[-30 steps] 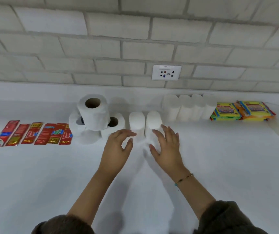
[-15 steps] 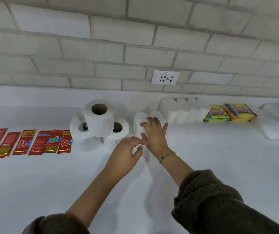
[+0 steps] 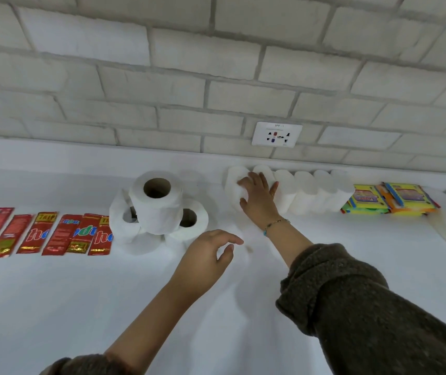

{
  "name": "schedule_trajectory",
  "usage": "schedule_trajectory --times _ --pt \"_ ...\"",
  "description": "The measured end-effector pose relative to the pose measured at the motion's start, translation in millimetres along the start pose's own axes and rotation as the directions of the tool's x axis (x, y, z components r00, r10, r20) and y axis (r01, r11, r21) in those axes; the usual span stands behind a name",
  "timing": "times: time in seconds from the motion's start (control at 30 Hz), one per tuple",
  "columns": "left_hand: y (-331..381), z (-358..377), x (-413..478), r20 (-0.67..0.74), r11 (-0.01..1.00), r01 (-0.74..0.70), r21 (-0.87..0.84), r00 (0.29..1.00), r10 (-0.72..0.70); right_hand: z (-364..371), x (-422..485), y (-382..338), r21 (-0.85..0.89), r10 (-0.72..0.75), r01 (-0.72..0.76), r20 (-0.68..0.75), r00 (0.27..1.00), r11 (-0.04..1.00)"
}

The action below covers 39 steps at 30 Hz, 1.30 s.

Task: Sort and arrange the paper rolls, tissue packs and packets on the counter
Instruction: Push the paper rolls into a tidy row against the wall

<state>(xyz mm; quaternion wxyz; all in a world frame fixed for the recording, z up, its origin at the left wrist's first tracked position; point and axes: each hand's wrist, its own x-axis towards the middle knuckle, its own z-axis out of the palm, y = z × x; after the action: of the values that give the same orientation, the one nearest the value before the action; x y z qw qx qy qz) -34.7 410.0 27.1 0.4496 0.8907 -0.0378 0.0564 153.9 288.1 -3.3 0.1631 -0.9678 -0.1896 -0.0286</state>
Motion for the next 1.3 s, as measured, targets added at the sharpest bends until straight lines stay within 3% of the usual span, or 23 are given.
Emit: schedule_trajectory --times 0.13,0.23,0.33,0.47,0.67,0.93,1.3 --pt "-0.5 -5.3 -18.8 -0.056 0.995 0.074 -0.073 0.995 -0.078 -1.9 -10.5 -4.9 0.044 -0.008 0.009 -0.039 0.999 0.999" --pt "-8.2 -15.4 -39.8 -0.122 0.989 0.126 -0.078 0.983 -0.135 -1.9 -36.5 -19.7 0.250 0.030 0.016 -0.180 0.983 0.968" --pt "-18.2 -30.4 -65.0 -0.202 0.979 0.186 -0.087 0.959 -0.201 0.8 -78.3 -41.4 0.489 0.083 0.060 -0.267 0.960 0.870" --pt "-34.9 -62.9 -90.2 -0.283 0.960 0.261 -0.102 0.918 -0.280 14.5 -142.0 -79.9 0.681 0.185 -0.071 -0.096 0.978 0.729" --pt "-72.3 -112.1 -101.9 -0.390 0.917 0.308 -0.255 0.835 -0.389 52.4 -180.1 -139.3 0.708 0.305 -0.268 0.078 0.949 0.653" --pt "-132.5 -177.2 -114.0 -0.229 0.930 0.290 -0.227 0.912 -0.340 82.6 -162.7 -237.3 0.727 0.627 -0.477 0.083 0.774 0.493" --pt "-161.5 -227.1 -99.7 -0.160 0.956 0.202 -0.211 0.958 -0.238 103.9 -119.0 -287.7 0.761 0.761 -0.516 0.045 0.647 0.394"
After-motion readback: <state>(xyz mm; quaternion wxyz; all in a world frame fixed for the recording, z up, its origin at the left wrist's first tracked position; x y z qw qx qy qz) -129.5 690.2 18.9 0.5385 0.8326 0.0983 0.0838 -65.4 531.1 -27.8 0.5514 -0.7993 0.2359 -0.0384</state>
